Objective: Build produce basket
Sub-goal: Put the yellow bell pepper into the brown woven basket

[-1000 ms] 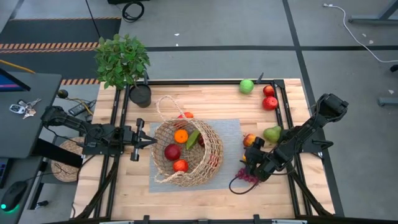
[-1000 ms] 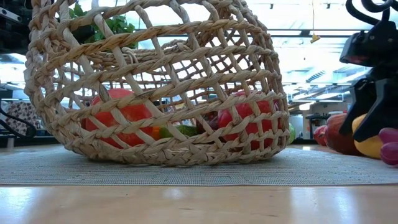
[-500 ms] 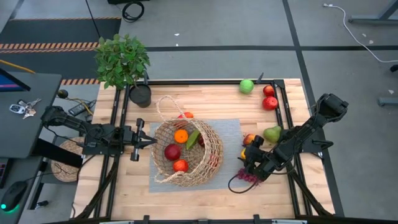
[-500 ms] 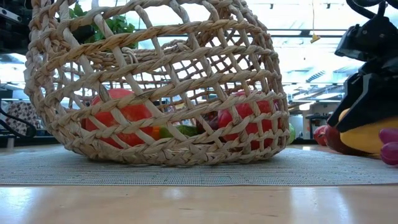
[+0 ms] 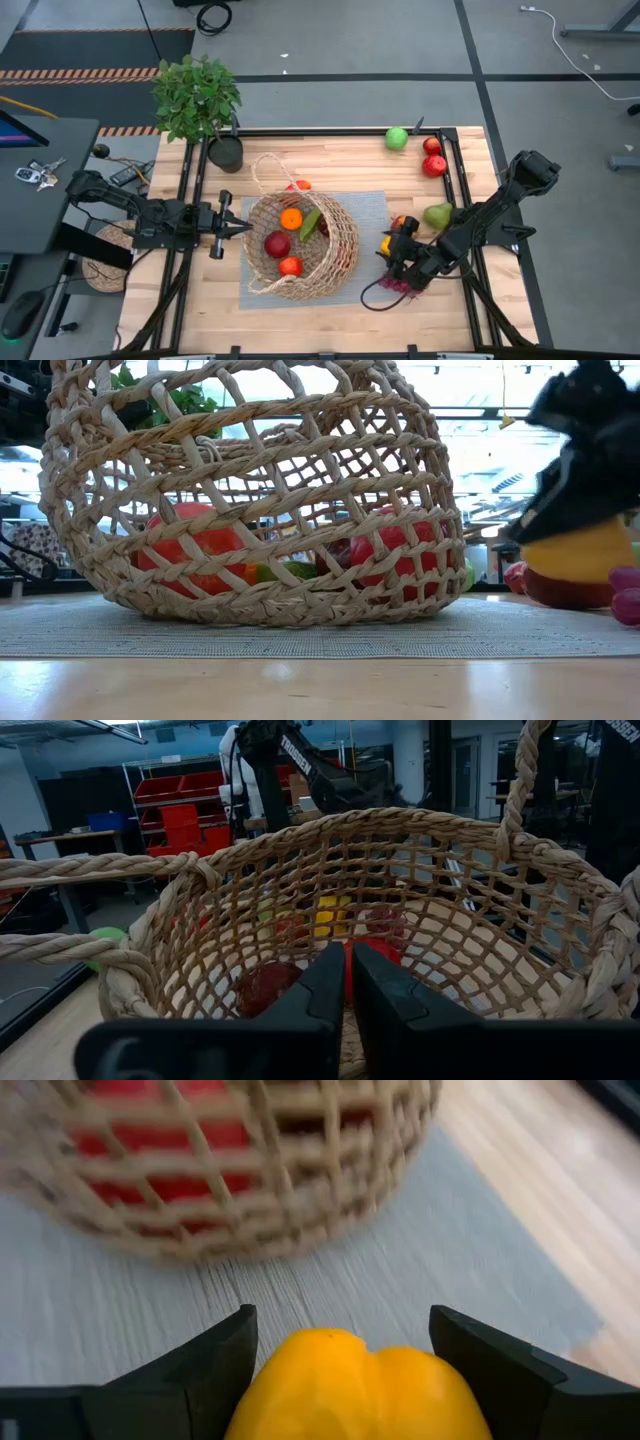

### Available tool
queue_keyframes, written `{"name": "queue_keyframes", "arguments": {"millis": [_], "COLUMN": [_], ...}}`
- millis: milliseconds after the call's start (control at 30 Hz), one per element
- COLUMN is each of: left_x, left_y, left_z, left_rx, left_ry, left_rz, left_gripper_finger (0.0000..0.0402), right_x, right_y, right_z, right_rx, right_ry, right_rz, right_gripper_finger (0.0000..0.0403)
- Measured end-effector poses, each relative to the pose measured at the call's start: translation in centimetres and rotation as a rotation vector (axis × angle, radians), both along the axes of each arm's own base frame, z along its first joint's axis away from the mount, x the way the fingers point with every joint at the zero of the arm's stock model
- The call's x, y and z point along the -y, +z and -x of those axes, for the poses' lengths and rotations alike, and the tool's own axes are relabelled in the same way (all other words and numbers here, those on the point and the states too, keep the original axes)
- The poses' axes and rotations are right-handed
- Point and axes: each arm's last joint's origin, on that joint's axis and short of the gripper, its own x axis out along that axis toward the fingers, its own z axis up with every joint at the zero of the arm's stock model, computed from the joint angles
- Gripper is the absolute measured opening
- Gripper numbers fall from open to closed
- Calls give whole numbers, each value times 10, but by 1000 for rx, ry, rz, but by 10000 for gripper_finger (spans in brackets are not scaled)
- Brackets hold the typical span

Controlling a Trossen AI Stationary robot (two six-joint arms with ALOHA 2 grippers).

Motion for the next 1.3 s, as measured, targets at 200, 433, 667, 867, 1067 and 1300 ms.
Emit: {"name": "queue_keyframes", "arguments": {"millis": [200,433,667,867,1067,1300], "left_x": [0,0,0,0,0,0], "left_y": [0,0,0,0,0,0], "left_z": [0,0,0,0,0,0], "left_rx": [0,0,0,0,0,0], "left_ry": [0,0,0,0,0,0], "left_rz": [0,0,0,0,0,0], "left_gripper_finger": [36,29,33,34,28,36], "right_x": [-2,10,18,24,24,24], "right_y": [20,44,85,120,146,159], "right_z": [-17,-35,-34,-24,-24,-25], "right_rx": [24,35,133,301,472,551], "right_ry": [22,20,77,112,191,250], "right_rz": [22,-81,-87,-118,-77,9], "right_gripper_finger": [292,292,292,293,293,293]}}
